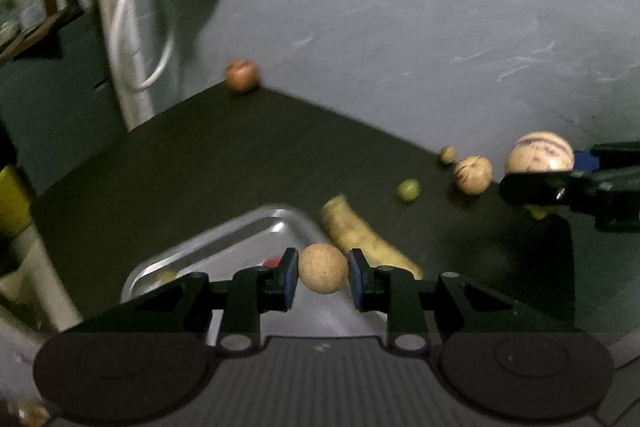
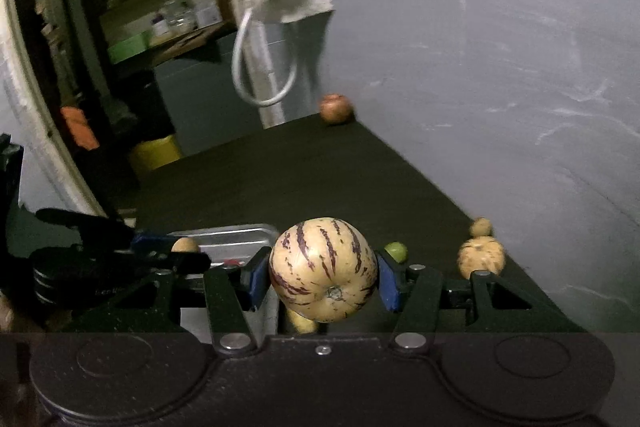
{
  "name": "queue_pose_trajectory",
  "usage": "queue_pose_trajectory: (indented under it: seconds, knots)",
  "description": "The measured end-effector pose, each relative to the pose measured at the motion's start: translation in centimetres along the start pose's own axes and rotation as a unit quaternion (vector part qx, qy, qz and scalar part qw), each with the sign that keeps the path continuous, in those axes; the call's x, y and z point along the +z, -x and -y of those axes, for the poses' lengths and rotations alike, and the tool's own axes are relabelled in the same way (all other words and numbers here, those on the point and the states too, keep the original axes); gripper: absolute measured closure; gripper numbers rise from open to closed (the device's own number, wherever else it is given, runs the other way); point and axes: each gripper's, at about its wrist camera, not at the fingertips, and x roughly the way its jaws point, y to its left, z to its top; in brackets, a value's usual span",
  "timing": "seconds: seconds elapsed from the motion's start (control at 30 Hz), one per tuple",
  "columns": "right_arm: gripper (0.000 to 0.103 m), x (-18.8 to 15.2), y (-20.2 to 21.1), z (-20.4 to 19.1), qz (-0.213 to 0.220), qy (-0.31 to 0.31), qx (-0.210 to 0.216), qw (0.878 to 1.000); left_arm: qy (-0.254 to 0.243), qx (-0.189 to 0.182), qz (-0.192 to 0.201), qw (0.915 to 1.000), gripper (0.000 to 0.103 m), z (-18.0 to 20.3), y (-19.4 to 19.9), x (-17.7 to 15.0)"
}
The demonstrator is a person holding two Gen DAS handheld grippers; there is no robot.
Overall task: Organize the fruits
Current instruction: 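Carry the brown fruit in the left gripper and the striped melon in the right gripper over the metal tray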
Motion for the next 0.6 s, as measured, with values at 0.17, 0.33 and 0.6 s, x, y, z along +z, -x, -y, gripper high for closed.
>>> queue_pose_trajectory:
  seconds: [0.17, 0.33, 0.6]
  knots:
    - [0.048, 0.0, -0.5, -2.1, -0.007, 0.023, 0.026, 0.999, 0.03, 0.025, -0.011, 0.9992, 0.074, -2.0, 1.0, -2.3]
    - [0.048, -0.3, -1.5, -3.9, -0.021, 0.041, 0.044, 0.998, 0.055, 0.033, -0.016, 0.9978, 0.074, -3.9, 1.0, -3.3]
    - [0.048, -1.6, -3.6, -5.3, -0.054, 0.053, 0.05, 0.996, 0.051, 0.023, -0.017, 0.9983, 0.074, -5.6, -2.0, -1.5]
